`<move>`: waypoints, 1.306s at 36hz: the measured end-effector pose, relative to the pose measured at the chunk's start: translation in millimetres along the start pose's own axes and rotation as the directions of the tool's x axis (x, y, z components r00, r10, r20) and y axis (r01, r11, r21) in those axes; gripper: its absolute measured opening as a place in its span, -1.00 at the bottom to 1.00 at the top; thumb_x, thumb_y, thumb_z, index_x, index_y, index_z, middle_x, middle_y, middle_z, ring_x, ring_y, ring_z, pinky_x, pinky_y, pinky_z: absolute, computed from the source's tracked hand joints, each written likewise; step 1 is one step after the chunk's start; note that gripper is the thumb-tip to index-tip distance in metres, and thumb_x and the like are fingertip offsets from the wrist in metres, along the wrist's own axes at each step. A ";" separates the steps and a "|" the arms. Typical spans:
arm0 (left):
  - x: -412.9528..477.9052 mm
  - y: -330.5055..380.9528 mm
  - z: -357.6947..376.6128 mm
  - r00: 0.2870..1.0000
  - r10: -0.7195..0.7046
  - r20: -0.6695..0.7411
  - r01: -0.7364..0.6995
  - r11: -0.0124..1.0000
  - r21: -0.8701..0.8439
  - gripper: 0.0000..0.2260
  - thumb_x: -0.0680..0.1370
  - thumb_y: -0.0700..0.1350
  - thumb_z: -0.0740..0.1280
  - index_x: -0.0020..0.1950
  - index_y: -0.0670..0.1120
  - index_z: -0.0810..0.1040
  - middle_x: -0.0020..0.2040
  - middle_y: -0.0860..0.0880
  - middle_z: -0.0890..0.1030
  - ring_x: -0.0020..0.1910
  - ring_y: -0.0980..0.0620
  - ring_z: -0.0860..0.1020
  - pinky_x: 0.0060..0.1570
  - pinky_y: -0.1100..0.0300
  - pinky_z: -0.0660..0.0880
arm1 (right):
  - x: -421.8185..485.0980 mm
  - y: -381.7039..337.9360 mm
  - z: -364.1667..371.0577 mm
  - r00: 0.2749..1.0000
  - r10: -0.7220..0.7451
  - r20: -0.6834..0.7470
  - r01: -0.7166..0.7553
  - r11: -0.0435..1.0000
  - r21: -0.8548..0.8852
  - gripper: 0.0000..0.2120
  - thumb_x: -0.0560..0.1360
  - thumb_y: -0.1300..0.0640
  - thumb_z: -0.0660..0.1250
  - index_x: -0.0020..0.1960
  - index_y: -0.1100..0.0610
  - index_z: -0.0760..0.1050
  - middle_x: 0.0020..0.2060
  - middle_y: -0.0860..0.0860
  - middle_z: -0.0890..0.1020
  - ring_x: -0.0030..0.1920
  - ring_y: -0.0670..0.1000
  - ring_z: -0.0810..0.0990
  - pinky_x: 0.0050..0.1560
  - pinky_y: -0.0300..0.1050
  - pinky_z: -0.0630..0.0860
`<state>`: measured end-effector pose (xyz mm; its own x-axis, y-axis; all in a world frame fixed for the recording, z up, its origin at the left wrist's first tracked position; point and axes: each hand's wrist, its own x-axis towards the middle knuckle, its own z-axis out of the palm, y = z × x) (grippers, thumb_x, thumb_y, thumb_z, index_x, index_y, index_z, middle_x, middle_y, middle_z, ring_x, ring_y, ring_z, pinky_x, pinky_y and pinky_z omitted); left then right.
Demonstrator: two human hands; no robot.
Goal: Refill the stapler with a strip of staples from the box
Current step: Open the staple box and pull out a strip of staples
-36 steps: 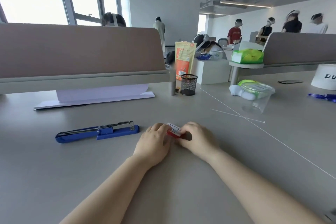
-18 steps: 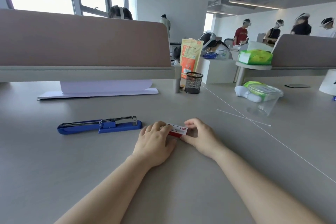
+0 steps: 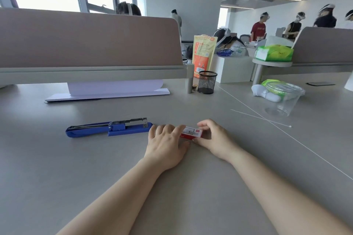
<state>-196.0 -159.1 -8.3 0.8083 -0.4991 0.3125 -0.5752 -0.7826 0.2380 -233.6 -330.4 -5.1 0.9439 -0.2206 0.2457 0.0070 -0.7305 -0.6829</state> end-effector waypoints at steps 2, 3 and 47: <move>-0.9 -0.1 -0.4 1.000 -0.001 0.004 0.001 1.000 0.008 -0.55 0.52 0.22 0.10 0.41 0.20 0.21 0.39 -0.01 0.33 0.40 -0.09 0.21 0.43 -0.05 -0.08 | -0.6 0.5 -1.6 1.000 0.006 0.001 -0.006 1.000 0.023 -0.50 0.32 0.01 0.48 0.21 0.04 0.41 0.16 -0.01 0.58 0.14 -0.05 0.52 0.05 -0.20 0.35; -1.4 -0.2 -0.8 1.000 0.007 0.014 -0.007 1.000 0.013 -0.55 0.53 0.22 0.09 0.41 0.21 0.19 0.44 0.00 0.27 0.43 -0.09 0.17 0.43 -0.07 -0.11 | -1.0 0.9 -3.0 1.000 0.009 -0.003 -0.009 0.999 0.036 -0.48 0.31 0.02 0.49 0.21 0.05 0.41 0.16 -0.01 0.58 0.14 -0.05 0.52 0.05 -0.21 0.34; -1.1 -0.5 -1.6 0.992 0.099 0.077 -0.101 0.995 0.018 -0.54 0.54 0.25 0.04 0.44 0.20 0.21 0.48 0.20 0.26 0.48 0.09 0.16 0.47 -0.03 -0.01 | 6.2 25.6 -25.3 0.995 -0.080 -0.066 0.077 0.996 -0.040 -0.91 0.41 0.17 0.36 -0.13 0.03 0.60 -0.10 -0.04 0.56 -0.01 -0.04 0.51 -0.03 -0.18 0.38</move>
<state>-196.8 -157.7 -7.3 0.7546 -0.6012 0.2628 -0.6513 -0.7351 0.1884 -235.9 -366.8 -3.6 0.9166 -0.2035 0.3441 0.0669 -0.7705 -0.6339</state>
